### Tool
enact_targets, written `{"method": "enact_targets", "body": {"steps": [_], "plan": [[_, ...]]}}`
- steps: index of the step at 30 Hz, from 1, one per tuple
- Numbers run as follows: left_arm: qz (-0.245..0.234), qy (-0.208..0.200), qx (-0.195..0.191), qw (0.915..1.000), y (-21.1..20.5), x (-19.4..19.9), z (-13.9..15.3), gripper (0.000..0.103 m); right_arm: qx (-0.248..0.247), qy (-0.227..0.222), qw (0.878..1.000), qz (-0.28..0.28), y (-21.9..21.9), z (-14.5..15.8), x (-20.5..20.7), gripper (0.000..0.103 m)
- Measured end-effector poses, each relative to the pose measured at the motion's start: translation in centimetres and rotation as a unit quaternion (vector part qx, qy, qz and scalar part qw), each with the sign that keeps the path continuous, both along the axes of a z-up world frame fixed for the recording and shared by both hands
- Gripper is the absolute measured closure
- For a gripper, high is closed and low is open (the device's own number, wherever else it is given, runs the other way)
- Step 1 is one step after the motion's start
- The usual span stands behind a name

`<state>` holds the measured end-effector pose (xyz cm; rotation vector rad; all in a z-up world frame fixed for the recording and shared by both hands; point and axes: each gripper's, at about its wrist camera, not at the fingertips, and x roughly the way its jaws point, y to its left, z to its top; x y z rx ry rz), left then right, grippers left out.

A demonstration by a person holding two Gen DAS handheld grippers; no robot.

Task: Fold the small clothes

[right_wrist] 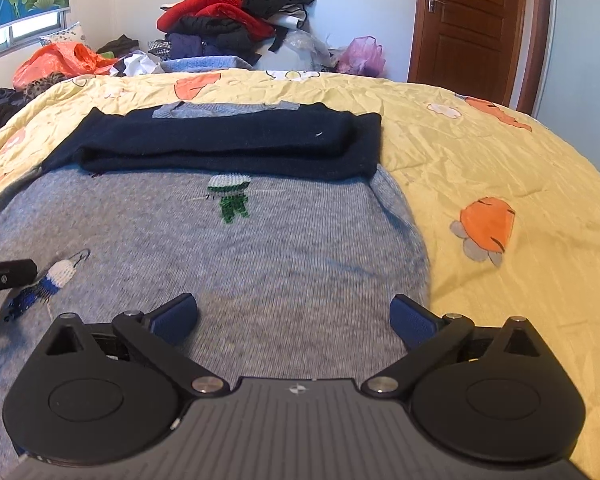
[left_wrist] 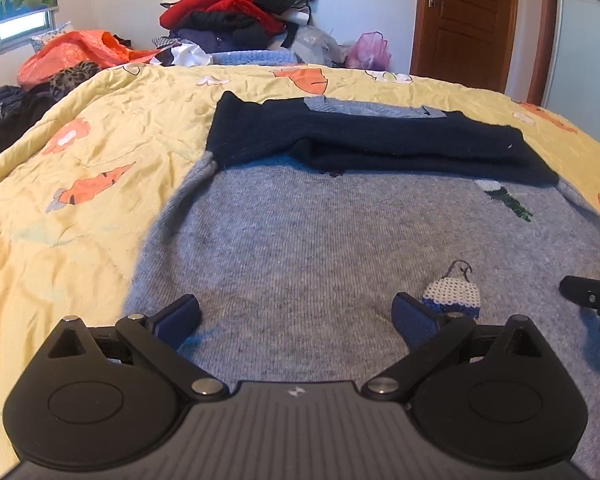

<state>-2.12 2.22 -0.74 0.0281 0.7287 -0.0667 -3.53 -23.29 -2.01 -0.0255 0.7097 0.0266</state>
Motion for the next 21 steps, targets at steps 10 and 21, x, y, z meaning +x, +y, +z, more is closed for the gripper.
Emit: {"method": "enact_targets", "body": {"steps": [10, 21], "plan": [[0.001, 0.007, 0.008, 0.9999, -0.1, -0.1, 0.2, 0.0, -0.003, 0.004, 1.0, 0.005, 0.2, 0.1, -3.5, 0.0], [0.002, 0.0, -0.003, 1.0, 0.3, -5.4, 0.0, 0.0, -0.001, -0.006, 1.0, 0.014, 0.1, 0.0, -6.2, 0.0]]}}
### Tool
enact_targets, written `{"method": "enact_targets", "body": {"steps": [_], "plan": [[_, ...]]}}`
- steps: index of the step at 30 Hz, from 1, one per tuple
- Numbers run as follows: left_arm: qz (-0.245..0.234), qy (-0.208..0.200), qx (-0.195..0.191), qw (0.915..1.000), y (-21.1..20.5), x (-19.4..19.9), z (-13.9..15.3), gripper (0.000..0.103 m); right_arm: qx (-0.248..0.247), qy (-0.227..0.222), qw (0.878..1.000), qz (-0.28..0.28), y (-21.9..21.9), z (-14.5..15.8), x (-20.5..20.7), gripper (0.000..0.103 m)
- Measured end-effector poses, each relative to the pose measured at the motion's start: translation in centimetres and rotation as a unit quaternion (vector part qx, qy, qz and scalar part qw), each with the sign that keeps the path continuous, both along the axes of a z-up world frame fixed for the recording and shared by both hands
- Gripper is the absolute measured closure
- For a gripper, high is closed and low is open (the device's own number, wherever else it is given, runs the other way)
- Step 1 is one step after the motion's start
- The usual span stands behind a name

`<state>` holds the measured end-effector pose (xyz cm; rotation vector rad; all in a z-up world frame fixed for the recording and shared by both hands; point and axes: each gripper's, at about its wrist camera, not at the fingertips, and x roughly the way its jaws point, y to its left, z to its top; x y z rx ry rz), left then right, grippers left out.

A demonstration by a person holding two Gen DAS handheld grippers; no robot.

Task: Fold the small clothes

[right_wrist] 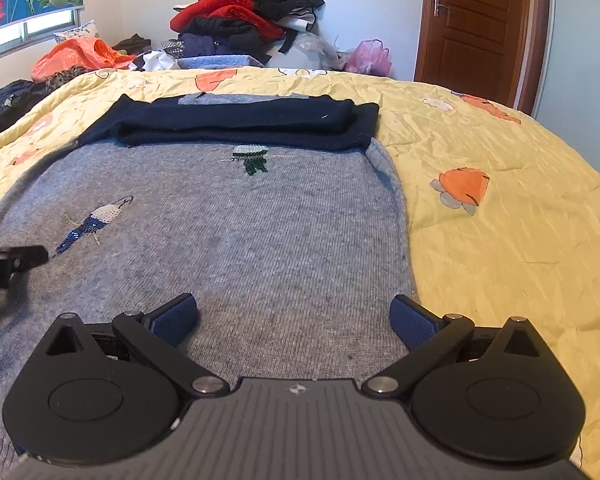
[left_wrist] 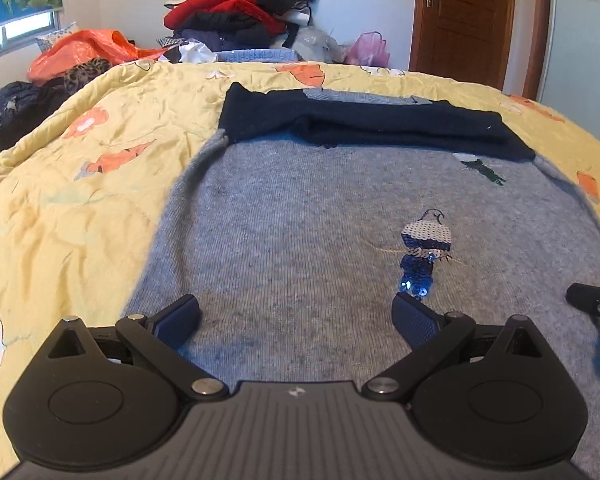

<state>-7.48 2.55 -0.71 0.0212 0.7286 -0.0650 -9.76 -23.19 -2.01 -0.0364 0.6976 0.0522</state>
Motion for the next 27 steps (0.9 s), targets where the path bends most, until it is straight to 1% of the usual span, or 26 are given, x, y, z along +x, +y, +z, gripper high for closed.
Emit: {"method": "enact_targets", "body": {"steps": [27], "plan": [[-0.001, 0.0, 0.003, 1.0, -0.16, 0.29, 0.15, 0.0, 0.0, -0.001, 1.0, -0.003, -0.06, -0.03, -0.03, 0.0]]}}
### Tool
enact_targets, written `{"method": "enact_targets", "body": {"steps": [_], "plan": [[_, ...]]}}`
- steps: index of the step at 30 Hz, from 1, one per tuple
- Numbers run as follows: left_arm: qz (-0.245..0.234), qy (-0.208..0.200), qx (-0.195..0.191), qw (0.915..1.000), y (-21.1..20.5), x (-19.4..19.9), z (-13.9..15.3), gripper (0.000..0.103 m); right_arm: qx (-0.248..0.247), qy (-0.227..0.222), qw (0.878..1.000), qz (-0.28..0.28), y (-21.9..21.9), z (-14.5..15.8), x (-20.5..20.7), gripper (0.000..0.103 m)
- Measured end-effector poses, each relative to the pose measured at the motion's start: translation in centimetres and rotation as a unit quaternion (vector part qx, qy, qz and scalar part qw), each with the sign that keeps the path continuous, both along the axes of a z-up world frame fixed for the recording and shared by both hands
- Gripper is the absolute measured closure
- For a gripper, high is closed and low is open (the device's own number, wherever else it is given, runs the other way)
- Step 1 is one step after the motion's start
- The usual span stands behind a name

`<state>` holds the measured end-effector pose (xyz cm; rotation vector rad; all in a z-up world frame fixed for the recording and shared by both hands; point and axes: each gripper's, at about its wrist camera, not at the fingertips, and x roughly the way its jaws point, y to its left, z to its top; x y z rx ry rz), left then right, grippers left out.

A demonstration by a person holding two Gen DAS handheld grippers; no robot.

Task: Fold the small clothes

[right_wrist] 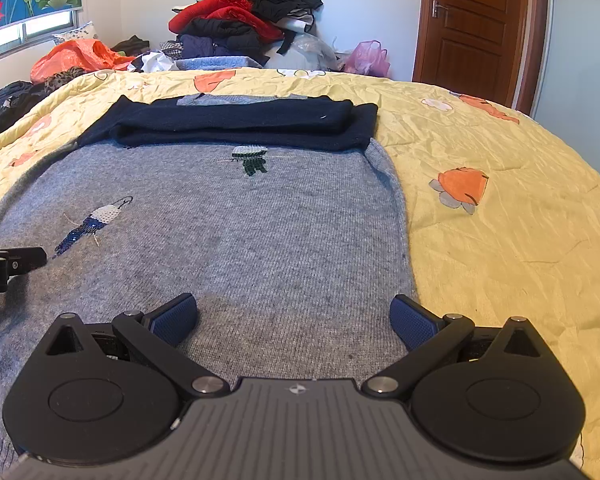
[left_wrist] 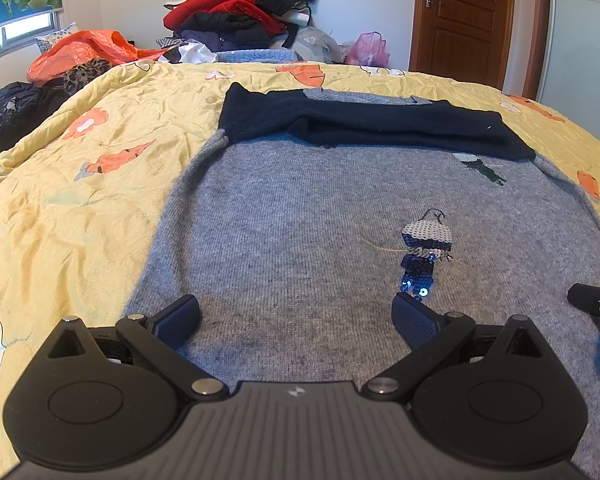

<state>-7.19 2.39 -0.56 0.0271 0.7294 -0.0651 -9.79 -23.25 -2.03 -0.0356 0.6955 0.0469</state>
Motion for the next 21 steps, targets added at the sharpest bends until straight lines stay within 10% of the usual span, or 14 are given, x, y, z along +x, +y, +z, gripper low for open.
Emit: {"method": "enact_targets", "body": {"steps": [21], "plan": [[0.005, 0.02, 0.01, 0.9997, 0.3, -2.6, 0.4, 0.0, -0.001, 0.001, 1.0, -0.011, 0.8, 0.0, -3.7, 0.0]]}}
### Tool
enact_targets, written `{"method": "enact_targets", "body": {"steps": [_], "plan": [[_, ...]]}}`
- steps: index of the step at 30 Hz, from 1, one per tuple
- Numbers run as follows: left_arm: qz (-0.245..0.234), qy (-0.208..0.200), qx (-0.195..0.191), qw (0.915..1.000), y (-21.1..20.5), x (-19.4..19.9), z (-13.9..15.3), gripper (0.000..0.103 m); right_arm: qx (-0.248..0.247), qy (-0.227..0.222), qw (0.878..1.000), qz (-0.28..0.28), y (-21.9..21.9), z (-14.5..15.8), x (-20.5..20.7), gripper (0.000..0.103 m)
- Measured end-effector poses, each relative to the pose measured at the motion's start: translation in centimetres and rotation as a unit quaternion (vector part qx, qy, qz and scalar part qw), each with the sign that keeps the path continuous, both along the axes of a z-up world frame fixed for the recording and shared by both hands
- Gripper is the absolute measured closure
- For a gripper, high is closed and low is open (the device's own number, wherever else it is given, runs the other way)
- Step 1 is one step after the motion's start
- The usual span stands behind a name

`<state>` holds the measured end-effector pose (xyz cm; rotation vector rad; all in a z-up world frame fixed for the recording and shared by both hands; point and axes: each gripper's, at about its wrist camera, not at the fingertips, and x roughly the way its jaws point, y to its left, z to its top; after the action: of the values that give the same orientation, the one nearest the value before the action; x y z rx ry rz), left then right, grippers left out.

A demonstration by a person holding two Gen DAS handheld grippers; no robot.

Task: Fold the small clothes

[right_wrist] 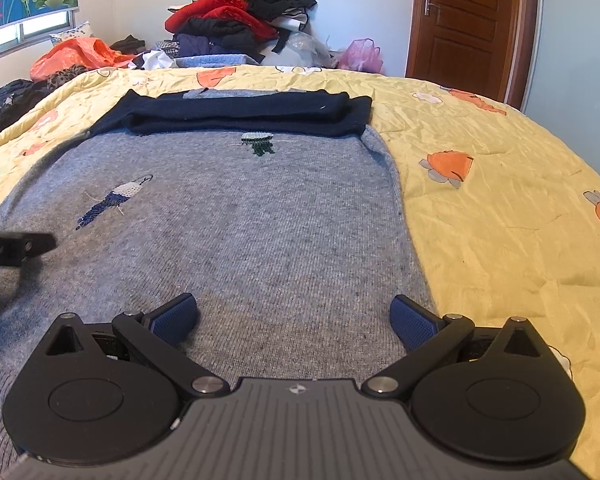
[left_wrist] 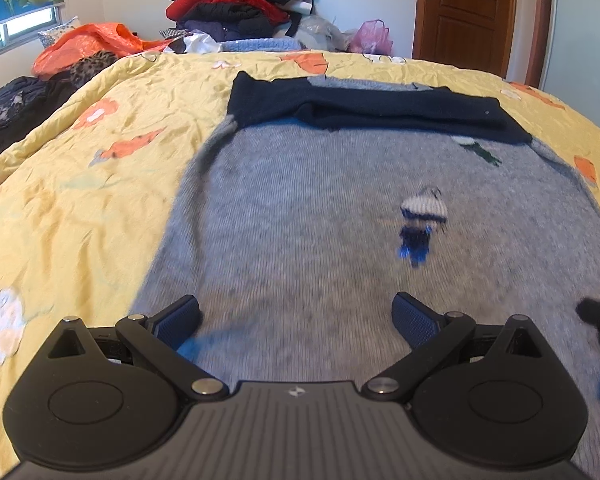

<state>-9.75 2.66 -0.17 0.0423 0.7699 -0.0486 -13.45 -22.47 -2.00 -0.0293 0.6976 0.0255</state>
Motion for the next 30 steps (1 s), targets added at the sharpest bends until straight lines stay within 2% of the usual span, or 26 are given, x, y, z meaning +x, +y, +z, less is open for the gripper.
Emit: {"method": "enact_targets", "body": {"steps": [6, 13, 23, 30], "plan": [[-0.007, -0.024, -0.008, 0.9997, 0.4, -3.0, -0.5, 0.0, 0.0, 0.0, 1.0, 0.0, 0.0, 0.0, 0.0, 0.0], [-0.01, -0.024, -0.009, 0.9996, 0.4, -2.5, -0.4, 0.0, -0.002, 0.002, 1.0, -0.002, 0.1, 0.0, -0.2, 0.0], [-0.01, -0.024, -0.009, 0.9996, 0.4, -2.5, -0.4, 0.0, -0.003, -0.004, 1.0, 0.002, 0.9, 0.0, -4.6, 0.0], [-0.005, -0.021, -0.005, 0.9997, 0.3, -2.9, -0.4, 0.0, -0.003, -0.002, 1.0, 0.002, 0.9, 0.1, -5.3, 0.0]]}}
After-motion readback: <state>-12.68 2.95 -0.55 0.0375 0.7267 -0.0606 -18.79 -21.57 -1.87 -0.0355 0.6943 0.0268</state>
